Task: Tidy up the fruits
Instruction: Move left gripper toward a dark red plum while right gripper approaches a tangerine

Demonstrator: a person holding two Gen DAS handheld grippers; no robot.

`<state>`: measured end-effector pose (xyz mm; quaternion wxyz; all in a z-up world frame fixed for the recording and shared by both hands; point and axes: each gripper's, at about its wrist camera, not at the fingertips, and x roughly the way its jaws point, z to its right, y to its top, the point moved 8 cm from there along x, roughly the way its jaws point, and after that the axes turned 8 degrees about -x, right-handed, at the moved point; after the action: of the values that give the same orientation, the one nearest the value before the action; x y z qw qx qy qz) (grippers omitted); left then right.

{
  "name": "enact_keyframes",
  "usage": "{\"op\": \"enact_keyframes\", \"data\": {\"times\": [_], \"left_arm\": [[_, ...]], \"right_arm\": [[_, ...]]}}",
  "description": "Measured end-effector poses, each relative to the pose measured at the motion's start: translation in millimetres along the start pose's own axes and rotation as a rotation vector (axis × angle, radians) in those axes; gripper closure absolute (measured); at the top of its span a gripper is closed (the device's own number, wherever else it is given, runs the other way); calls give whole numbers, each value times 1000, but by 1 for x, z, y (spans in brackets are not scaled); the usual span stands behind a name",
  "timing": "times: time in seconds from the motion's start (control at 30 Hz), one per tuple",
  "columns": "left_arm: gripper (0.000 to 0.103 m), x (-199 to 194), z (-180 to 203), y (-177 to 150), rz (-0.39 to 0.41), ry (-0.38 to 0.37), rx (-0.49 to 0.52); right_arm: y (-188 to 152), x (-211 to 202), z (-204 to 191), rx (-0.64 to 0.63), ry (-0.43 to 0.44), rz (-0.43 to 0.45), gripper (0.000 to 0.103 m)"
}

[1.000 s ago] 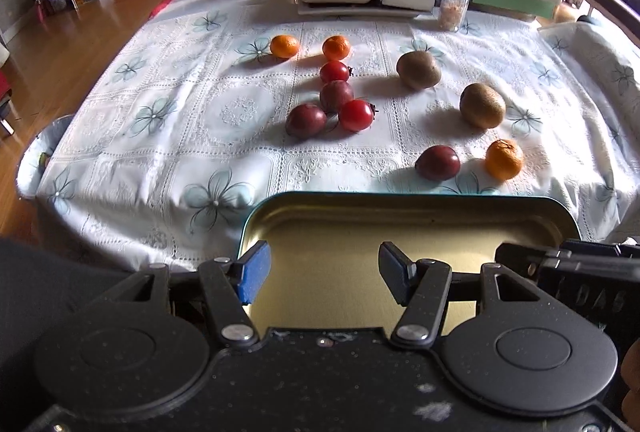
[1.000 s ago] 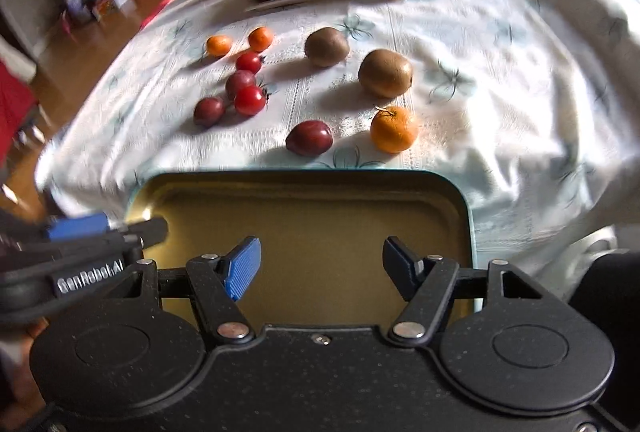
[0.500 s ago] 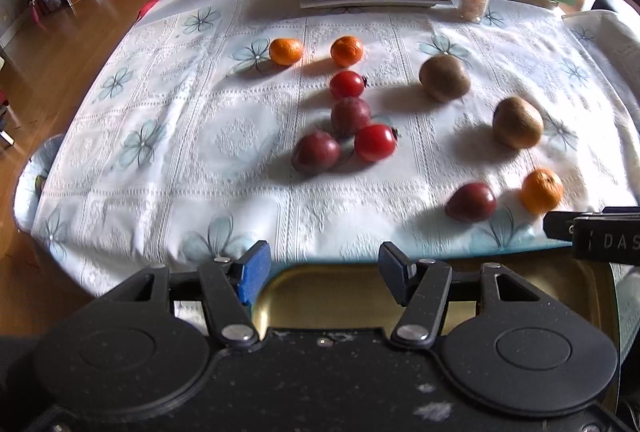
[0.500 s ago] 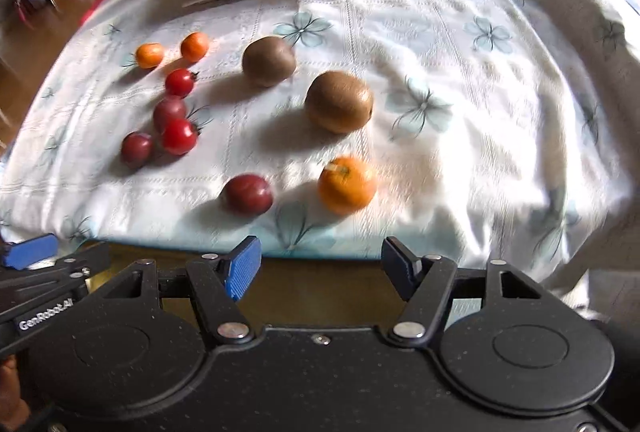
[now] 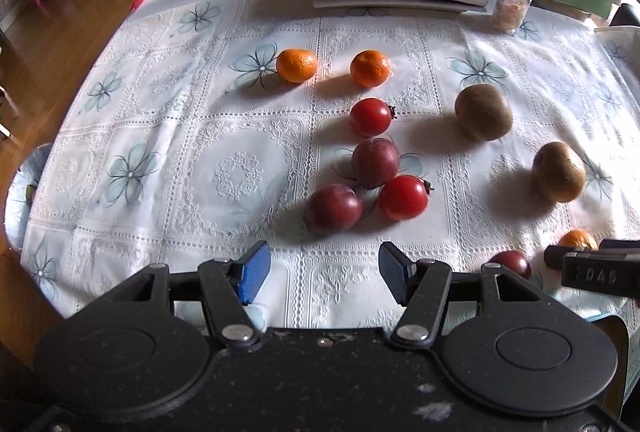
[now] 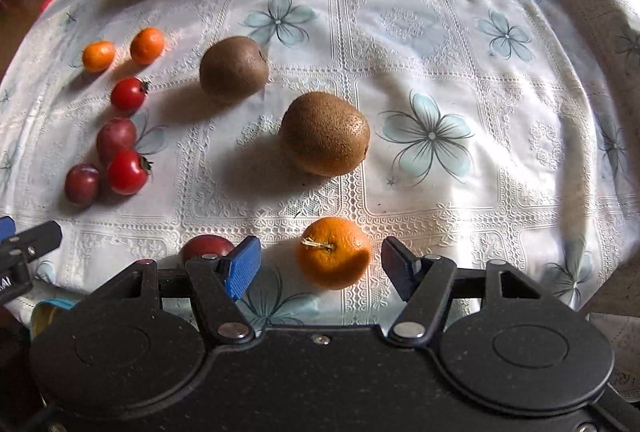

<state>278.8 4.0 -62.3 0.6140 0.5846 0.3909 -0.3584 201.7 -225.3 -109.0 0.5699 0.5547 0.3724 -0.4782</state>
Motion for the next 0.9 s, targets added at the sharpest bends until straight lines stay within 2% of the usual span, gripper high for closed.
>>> {"op": "enact_keyframes", "data": {"times": [0.27,0.4,0.53,0.57,0.6,0.67,0.73,0.9], "left_arm": [[41,21,-10,6,-27,1,-45],[41,24,-12,8,-26,2,-53],[41,24,-12,8,-12,13,-41],[41,25,-12,8,-11,13,-40],[41,25,-12,8,-11,11,-41],[41,25,-11,8,-13,8,-44],[41,25,-10,8,-13,7,-41],[41,26,-9,7,-9,14,-33]], "right_arm": [[-6,21,-3,-31,-30,-39,34],[-4,23,-1,-12,-9,-46,33],[-5,25,-7,-35,13,-29,18],[-5,25,-10,-55,-16,-21,20],[-5,24,-11,-62,-36,-17,16],[-5,26,-6,-28,-23,-28,16],[-4,27,-2,13,9,-44,10],[-4,30,-5,8,6,-53,8]]}}
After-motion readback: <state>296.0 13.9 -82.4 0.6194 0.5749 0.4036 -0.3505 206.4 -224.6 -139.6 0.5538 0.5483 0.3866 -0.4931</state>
